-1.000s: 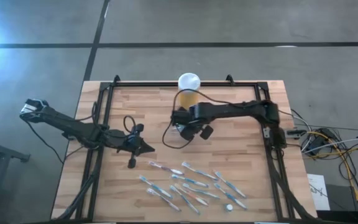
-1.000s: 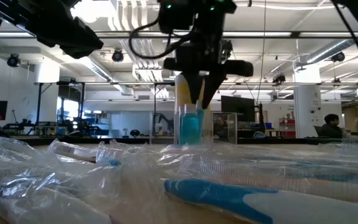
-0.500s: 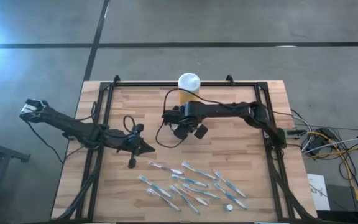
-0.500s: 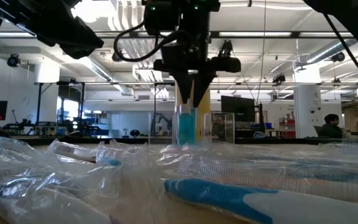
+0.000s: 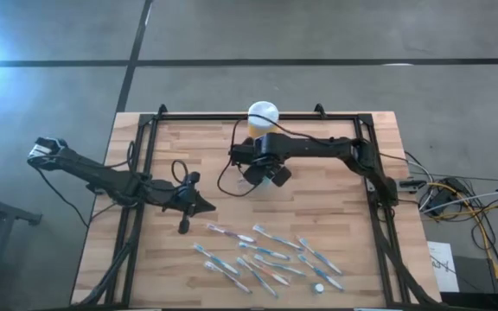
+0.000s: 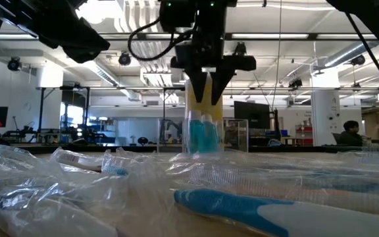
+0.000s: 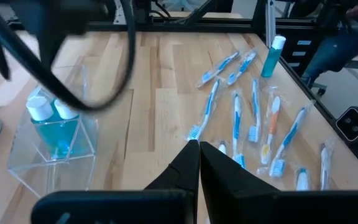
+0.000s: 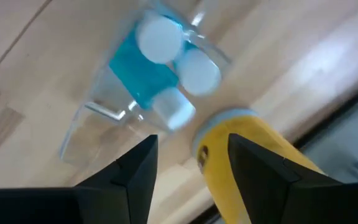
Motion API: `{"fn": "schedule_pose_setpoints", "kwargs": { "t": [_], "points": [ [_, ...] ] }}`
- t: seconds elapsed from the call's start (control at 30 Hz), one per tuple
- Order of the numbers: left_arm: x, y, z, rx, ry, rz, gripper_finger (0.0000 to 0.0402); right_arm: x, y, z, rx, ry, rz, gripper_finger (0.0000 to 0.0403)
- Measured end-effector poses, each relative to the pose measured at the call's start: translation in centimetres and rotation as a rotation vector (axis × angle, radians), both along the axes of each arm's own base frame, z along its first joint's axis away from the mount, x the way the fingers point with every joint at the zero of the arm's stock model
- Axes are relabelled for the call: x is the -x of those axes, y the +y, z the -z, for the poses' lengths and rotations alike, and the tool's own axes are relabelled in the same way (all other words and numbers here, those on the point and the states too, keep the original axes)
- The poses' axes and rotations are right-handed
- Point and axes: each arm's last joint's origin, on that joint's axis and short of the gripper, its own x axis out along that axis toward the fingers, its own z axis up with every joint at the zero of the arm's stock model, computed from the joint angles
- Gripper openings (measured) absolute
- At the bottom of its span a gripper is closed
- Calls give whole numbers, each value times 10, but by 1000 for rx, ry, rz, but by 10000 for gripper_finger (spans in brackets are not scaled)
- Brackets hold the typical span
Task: Pick & Place toothbrushing station
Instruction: Put the mouthwash bottle into the transparent organizer
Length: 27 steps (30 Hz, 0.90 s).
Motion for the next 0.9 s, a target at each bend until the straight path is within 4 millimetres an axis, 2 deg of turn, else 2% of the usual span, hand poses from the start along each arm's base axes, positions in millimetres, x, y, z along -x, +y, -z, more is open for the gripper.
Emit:
{"fn": "schedule_pose_setpoints", "kwargs": {
  "t": [0.2,0.43,0.57,0.7,0.9],
  "points": [
    [0,0,-1,13,-4,-4,16,22,2,-53,-39,-169,52,184],
    [0,0,-2,56,-15,-17,16,66,11,-130,-290,-524,120,174],
    [0,0,-2,87,-13,-28,16,93,17,-159,-440,-714,185,166],
    [0,0,-2,106,-12,-40,16,127,23,-168,-567,-852,257,153],
    [0,0,-2,132,-9,-54,16,170,32,-141,-687,-998,351,124]
  ]
}}
